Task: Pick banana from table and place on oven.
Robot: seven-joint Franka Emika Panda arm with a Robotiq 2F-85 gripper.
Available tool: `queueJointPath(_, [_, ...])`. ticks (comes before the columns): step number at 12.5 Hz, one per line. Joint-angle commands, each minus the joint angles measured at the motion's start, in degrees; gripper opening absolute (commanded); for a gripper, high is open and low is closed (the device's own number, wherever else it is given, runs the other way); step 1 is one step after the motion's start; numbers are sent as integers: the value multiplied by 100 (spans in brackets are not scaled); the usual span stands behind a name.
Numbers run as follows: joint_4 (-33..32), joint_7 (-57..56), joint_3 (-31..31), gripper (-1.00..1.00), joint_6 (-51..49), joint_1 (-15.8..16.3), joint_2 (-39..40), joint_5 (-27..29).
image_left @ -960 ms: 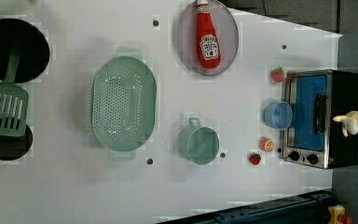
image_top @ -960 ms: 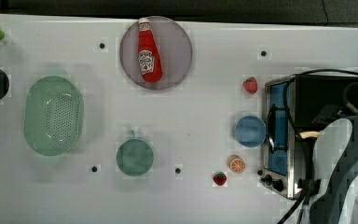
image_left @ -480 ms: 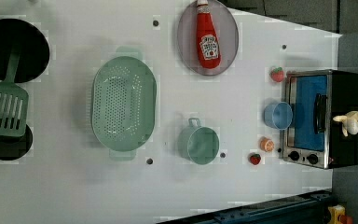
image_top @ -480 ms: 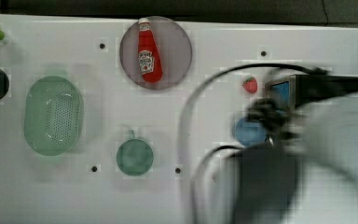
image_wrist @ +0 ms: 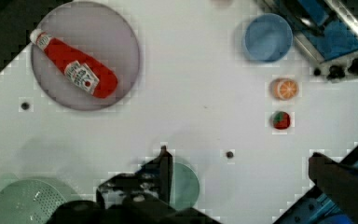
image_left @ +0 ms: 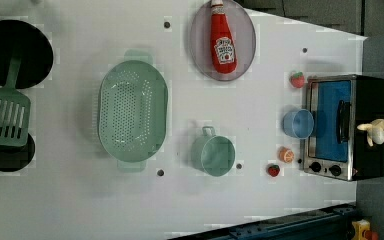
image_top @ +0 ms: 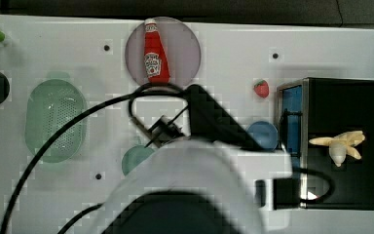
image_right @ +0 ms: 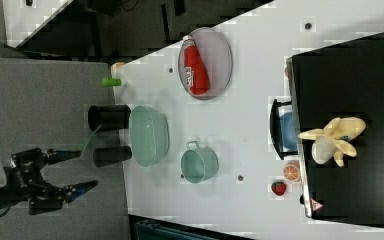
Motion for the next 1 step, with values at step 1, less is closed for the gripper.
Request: queueJointPath(1, [-136,461,-437,100,-68,-269,156,9])
